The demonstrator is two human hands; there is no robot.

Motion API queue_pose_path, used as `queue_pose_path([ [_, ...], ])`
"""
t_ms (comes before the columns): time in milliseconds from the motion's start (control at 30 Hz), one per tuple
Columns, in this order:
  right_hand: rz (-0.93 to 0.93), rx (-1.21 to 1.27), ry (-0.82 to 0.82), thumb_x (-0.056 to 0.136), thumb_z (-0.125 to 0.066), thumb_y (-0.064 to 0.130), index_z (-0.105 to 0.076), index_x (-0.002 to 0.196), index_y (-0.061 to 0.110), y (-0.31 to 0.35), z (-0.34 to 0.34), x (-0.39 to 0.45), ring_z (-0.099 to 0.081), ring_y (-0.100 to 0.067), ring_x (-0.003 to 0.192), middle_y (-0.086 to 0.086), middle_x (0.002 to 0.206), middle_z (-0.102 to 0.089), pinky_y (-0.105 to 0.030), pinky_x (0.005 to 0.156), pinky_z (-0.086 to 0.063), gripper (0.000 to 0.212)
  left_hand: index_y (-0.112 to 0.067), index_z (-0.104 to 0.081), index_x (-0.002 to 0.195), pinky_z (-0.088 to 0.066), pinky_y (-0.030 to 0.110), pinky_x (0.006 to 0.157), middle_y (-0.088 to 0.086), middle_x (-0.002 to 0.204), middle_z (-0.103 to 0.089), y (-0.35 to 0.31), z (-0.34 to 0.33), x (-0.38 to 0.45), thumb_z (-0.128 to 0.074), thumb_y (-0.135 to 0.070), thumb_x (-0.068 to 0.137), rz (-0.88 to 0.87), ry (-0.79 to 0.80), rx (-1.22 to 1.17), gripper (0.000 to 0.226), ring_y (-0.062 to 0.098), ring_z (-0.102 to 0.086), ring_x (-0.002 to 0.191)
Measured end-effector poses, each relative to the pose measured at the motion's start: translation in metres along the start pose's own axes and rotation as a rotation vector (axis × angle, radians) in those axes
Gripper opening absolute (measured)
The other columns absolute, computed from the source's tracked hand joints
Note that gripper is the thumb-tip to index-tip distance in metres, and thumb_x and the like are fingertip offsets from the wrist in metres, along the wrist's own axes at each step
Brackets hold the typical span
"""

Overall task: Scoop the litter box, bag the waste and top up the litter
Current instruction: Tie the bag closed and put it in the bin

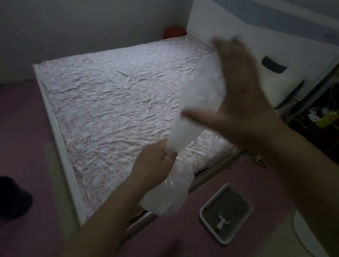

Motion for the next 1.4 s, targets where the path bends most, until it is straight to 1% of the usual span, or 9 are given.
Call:
queue_pose_path([
  [133,0.507,-0.56,0.58,0.076,-0.074,0.052,-0.008,0.159,0.009,0.046,-0.093,-0.02,0.002,-0.033,0.154,-0.015,0.162,-0.024,-0.058,0.121,0.001,0.114,-0.024,-0.061,0.085,-0.047,0.034,0.059,-0.001,0.073,-0.068,-0.01,0.013,0.004,-0.047,-0.042,0.09,-0.112,-0.024,0.048,0.023,0.021,-0.065,0.068],
  [233,0.481,-0.685,0.769,0.091,-0.047,0.021,-0.022,0.152,0.001,0.034,-0.127,-0.023,-0.044,-0.035,0.136,-0.015,0.132,-0.059,-0.053,0.115,-0.023,0.069,-0.02,-0.061,0.092,-0.045,0.035,0.058,0.006,0.076,-0.067,-0.019,0.021,0.005,-0.041,-0.043,0.087,-0.124,-0.043,0.163,0.031,0.025,-0.061,0.067],
  [367,0.39,-0.633,0.859,0.095,-0.051,0.016,-0.061,0.114,0.017,0.025,-0.125,-0.001,-0.06,-0.028,0.087,-0.003,0.094,-0.055,-0.033,0.068,-0.039,0.022,-0.024,-0.05,0.102,-0.039,0.034,0.058,-0.004,0.074,-0.055,-0.022,0.023,-0.002,-0.054,-0.04,0.089,-0.129,-0.031,0.157,0.021,0.021,-0.052,0.065],
  [500,0.419,-0.601,0.944,0.096,-0.051,0.022,-0.06,0.097,0.024,0.028,-0.134,0.003,-0.042,-0.015,0.059,0.005,0.072,-0.036,-0.03,0.061,-0.037,0.009,-0.027,-0.053,0.123,-0.046,0.032,0.074,-0.007,0.106,-0.062,-0.023,0.026,-0.01,-0.069,-0.058,0.084,-0.142,-0.057,0.088,0.052,0.012,-0.057,0.09],
  [700,0.472,-0.618,0.942,0.098,-0.054,0.03,-0.065,0.112,0.018,0.024,-0.137,0.005,-0.047,-0.017,0.064,0.005,0.071,-0.037,-0.029,0.061,-0.041,0.022,-0.035,-0.047,0.134,-0.055,0.04,0.09,-0.013,0.147,-0.031,-0.005,0.05,-0.014,-0.077,-0.072,0.062,-0.039,-0.18,0.045,0.086,0.011,-0.051,0.121],
  [867,0.541,-0.552,0.935,0.099,-0.054,0.032,-0.066,0.116,0.023,0.028,-0.132,0.001,-0.045,-0.015,0.063,0.007,0.073,-0.037,-0.027,0.063,-0.04,0.023,-0.024,-0.042,0.144,-0.032,0.052,0.115,0.0,0.158,-0.033,-0.035,0.059,-0.005,-0.074,-0.081,0.053,-0.231,-0.23,0.319,0.112,0.023,-0.031,0.145],
  [967,0.551,-0.509,0.945,0.096,-0.058,0.027,-0.069,0.114,0.029,0.034,-0.131,-0.002,-0.062,-0.017,0.086,0.009,0.096,-0.06,-0.026,0.068,-0.041,0.021,-0.033,-0.028,0.15,-0.046,0.041,0.107,-0.015,0.143,-0.052,-0.042,0.025,0.008,-0.091,-0.055,0.059,-0.175,0.002,-0.095,0.113,0.009,-0.05,0.133],
  [1167,0.528,-0.515,0.915,0.095,-0.058,0.034,-0.068,0.094,0.024,0.025,-0.123,0.001,-0.055,-0.02,0.068,0.004,0.075,-0.05,-0.03,0.069,-0.054,0.014,-0.017,-0.067,0.092,-0.053,0.03,0.064,-0.007,0.08,-0.071,-0.03,0.008,0.009,-0.07,-0.017,0.088,-0.18,-0.194,-0.239,0.005,0.002,-0.065,0.073],
  [1400,0.519,-0.537,0.916,0.098,-0.055,0.036,-0.047,0.086,0.027,-0.001,-0.116,-0.005,-0.05,-0.019,0.071,0.009,0.07,-0.037,-0.03,0.07,-0.038,0.017,-0.042,-0.045,0.069,-0.042,0.038,0.051,-0.006,0.058,-0.051,-0.013,-0.018,0.003,-0.058,-0.024,0.096,-0.137,-0.064,-0.002,0.035,0.015,-0.048,0.053],
])
Point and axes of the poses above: each hand's wrist, its own x-axis towards the middle knuckle, its own z-axis out of the back of the hand, y = z × x, the point moved 9 cm from there along x, towards the middle knuckle
